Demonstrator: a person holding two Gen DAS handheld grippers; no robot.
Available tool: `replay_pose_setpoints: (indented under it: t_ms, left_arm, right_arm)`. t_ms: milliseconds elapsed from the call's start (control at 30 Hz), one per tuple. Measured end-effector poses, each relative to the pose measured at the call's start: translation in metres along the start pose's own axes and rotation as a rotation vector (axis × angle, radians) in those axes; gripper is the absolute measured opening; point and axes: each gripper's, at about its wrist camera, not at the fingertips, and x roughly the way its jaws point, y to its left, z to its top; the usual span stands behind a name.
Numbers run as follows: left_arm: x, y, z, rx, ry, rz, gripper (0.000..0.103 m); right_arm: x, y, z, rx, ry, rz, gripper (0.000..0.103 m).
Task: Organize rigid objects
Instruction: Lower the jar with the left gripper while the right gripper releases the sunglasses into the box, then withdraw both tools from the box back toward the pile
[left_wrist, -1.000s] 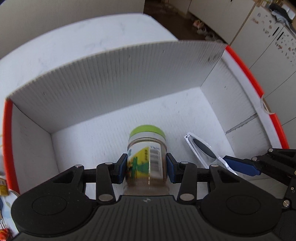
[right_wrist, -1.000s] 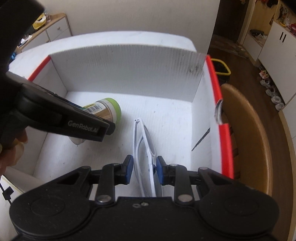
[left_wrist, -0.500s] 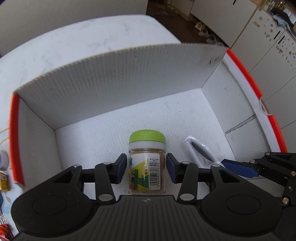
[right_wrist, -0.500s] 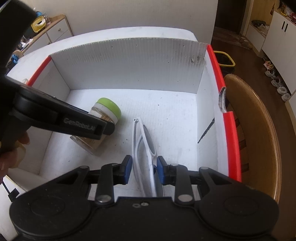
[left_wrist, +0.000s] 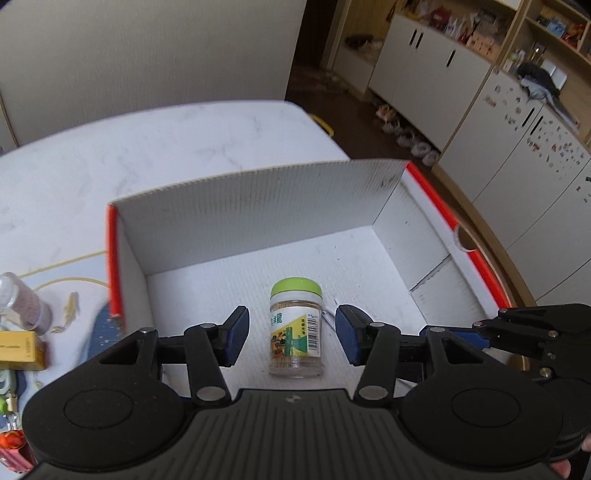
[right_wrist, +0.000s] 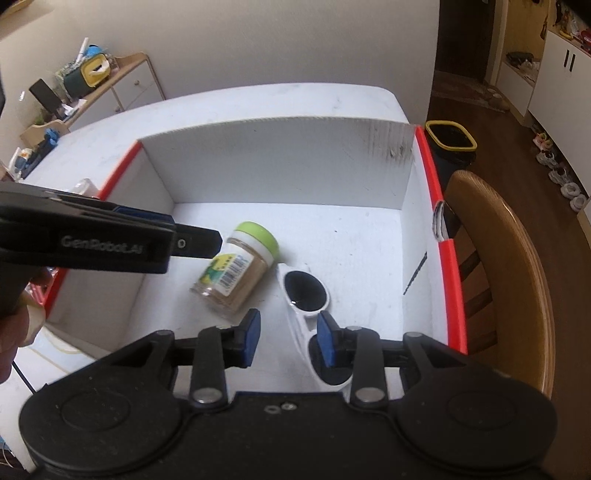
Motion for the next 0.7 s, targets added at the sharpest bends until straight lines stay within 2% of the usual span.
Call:
replay_pose_setpoints:
  t_ms: [367, 567, 600, 667, 700]
  left_arm:
    - [-0.054, 0.015, -0.032, -0.028, -0.104, 0.014, 0.05]
    - [-0.082, 0.029, -0.054, -0.059, -0.147, 0.019, 0.051]
    - [-0.088, 0.033, -0.058, -0.065, -0.154, 0.019, 0.052]
    - [-0.097, 0.041, -0.064, -0.074, -0.168, 0.024, 0.065]
    - [-0.101, 0.044, -0.067, -0.076, -0.176, 0.027, 0.065]
  right_arm:
    - [-0.034, 0.019, -0.01, -0.022, -0.065, 0.027, 0.057]
    - [-0.049, 0.034, -0.016, -0.022, -0.099, 0.045, 0.066]
    - [-0.051, 0.037, -0.017, -0.025, -0.105, 0.049, 0.067]
    - [-0.054, 0.046, -0.019, -0.032, -0.119, 0.05, 0.072]
    - [-0.056, 0.05, -0.02, -0.036, -0.126, 0.051, 0.073]
